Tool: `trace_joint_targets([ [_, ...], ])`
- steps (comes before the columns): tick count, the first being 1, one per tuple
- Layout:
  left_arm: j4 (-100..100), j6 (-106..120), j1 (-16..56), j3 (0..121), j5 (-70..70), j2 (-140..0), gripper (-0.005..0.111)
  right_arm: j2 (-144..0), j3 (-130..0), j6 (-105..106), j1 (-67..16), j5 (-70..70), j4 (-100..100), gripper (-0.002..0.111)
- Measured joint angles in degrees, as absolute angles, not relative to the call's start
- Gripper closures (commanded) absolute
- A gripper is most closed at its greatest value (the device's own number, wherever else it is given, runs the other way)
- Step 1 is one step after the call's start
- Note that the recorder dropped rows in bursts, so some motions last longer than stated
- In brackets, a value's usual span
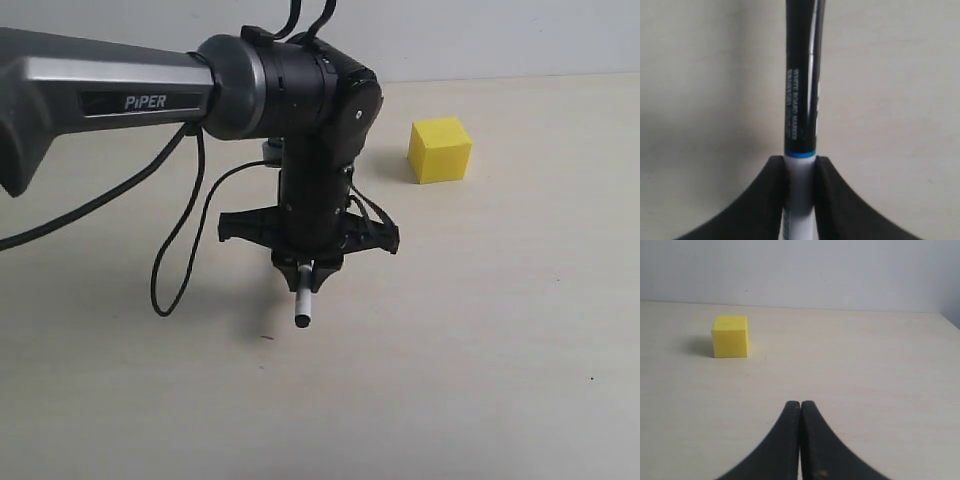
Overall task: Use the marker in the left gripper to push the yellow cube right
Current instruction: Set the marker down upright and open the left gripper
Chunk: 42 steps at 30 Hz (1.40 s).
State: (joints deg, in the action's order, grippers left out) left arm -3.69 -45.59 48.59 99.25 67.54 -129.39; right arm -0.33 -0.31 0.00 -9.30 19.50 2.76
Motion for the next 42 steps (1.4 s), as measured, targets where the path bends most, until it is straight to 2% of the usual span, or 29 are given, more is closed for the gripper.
trace_joint_targets([
  [16,-3.4,-49.6,44.6,98.7,61.8,-129.4,0.107,-0.3,-0.3,0.0,-9.3,19.5,2.8,0.108],
  [31,-3.4,-49.7,44.6,98.7,58.6,-131.7,0.106,-0.3,-0.3,0.0,-9.3,19.5,2.8,0.108],
  [34,-3.4,-49.7,44.6,98.7,58.9,-131.8,0.099,-0.3,-0.3,0.0,-9.3,19.5,2.8,0.108],
  [42,-3.4,-49.1,44.6,98.7,59.4,-131.8,0.070,-0.3,-0.3,0.0,-9.3,19.5,2.8,0.108],
])
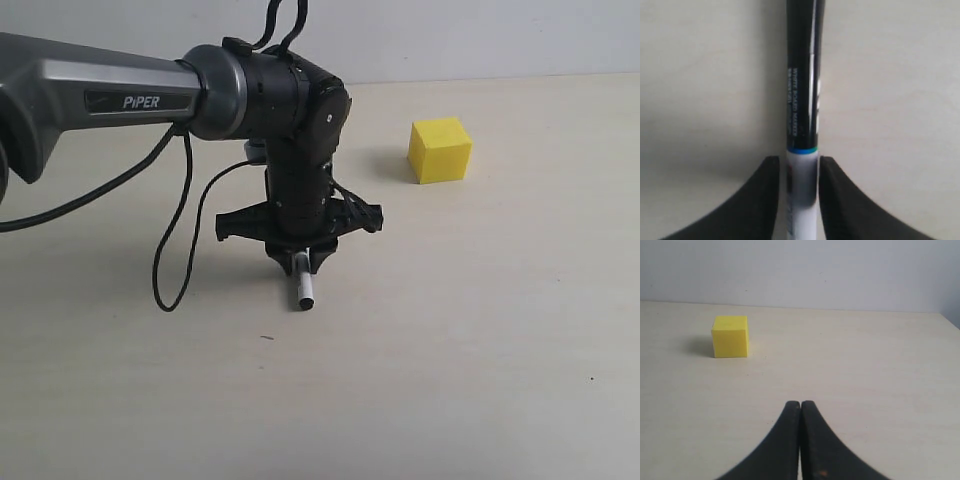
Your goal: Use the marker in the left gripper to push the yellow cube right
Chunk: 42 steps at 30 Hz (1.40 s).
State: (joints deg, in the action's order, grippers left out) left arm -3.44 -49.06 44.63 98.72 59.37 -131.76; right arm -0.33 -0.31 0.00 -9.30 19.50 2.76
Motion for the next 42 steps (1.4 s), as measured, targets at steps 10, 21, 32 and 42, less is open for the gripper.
trace_joint_targets([
  [10,-3.8,-45.9,44.6,98.7,59.4,-131.8,0.045,-0.3,-0.3,0.0,-9.3,19.5,2.8,0.108],
  [21,-6.7,-25.5,43.5,98.7,58.2,-125.8,0.059,-0.3,-0.3,0.0,-9.3,19.5,2.8,0.108],
  [32,-3.2,-12.9,39.1,97.6,49.1,-118.1,0.107,-0.3,-0.3,0.0,-9.3,19.5,2.8,0.108],
  [42,6.8,-4.0,27.2,58.2,12.5,-91.8,0.107,-0.3,-0.3,0.0,-9.3,19.5,2.8,0.108],
])
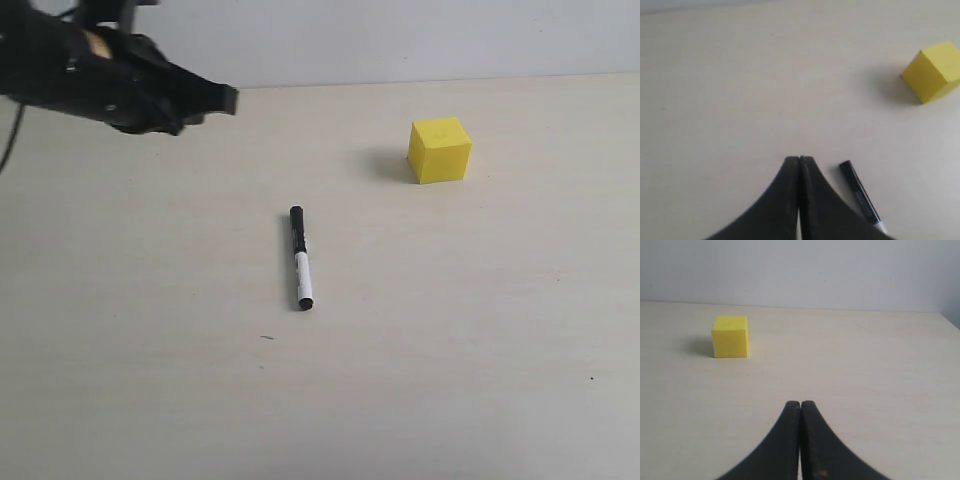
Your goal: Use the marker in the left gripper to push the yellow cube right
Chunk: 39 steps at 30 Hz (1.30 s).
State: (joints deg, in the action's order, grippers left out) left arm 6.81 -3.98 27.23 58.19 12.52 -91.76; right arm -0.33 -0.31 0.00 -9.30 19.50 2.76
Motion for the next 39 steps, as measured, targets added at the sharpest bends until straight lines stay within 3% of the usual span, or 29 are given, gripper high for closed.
trace_joint_targets([
  [8,7.2,-3.4,21.4,31.0,-1.5,-57.0,0.107,-0.3,-0.3,0.0,-9.3,19.5,2.8,0.108],
  [14,7.1,-1.0,21.2,23.6,5.9,-41.7,0.107,-0.3,-0.3,0.0,-9.3,19.5,2.8,0.108],
  [22,7.0,-0.4,21.2,22.2,19.9,-32.8,0.107,-0.3,-0.3,0.0,-9.3,19.5,2.8,0.108],
  [34,7.0,-0.4,21.2,22.2,21.2,-32.1,0.107,-0.3,-0.3,0.0,-9.3,19.5,2.8,0.108],
  [39,7.0,-0.4,17.1,22.0,21.4,-29.0,0.107,-0.3,-0.3,0.0,-9.3,19.5,2.8,0.108],
])
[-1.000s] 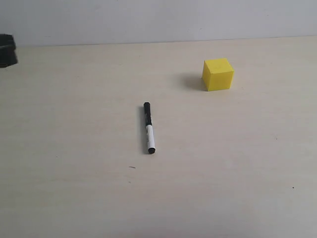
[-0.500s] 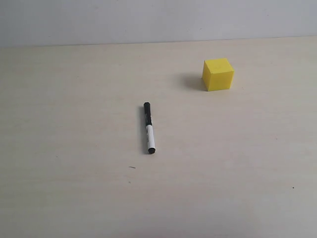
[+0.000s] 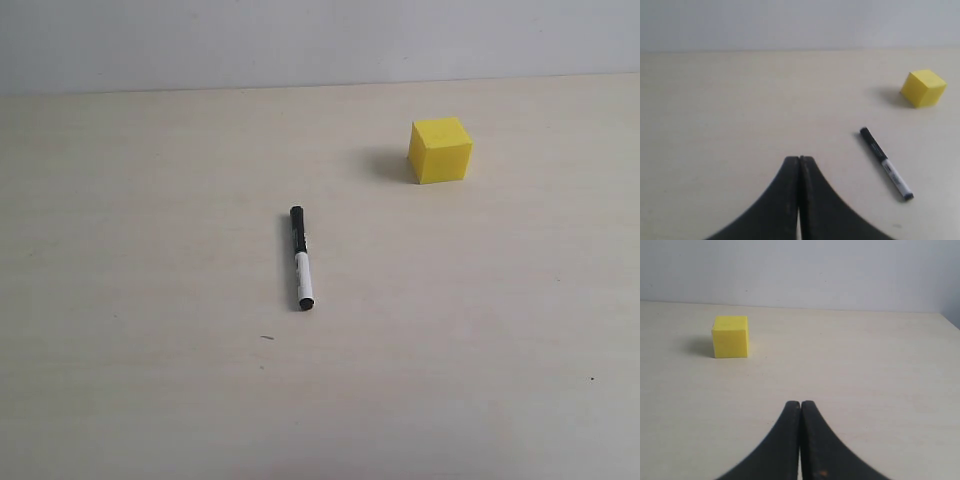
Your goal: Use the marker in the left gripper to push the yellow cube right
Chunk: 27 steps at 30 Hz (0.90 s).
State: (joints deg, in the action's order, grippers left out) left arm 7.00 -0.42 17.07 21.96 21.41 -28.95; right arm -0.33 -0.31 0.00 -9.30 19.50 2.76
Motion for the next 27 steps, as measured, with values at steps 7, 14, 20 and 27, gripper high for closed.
trace_joint_targets([
  [7,6.5,1.5,6.4,18.4,21.4,-14.0,0.107,-0.3,-0.3,0.0,-9.3,19.5,2.8,0.108],
  [14,6.2,3.6,2.7,14.2,21.4,-5.8,0.107,-0.3,-0.3,0.0,-9.3,19.5,2.8,0.108],
  [20,6.2,3.8,2.6,11.5,21.4,-5.7,0.107,-0.3,-0.3,0.0,-9.3,19.5,2.8,0.108],
  [27,6.4,3.8,2.6,6.2,20.9,-5.7,0.107,-0.3,-0.3,0.0,-9.3,19.5,2.8,0.108],
])
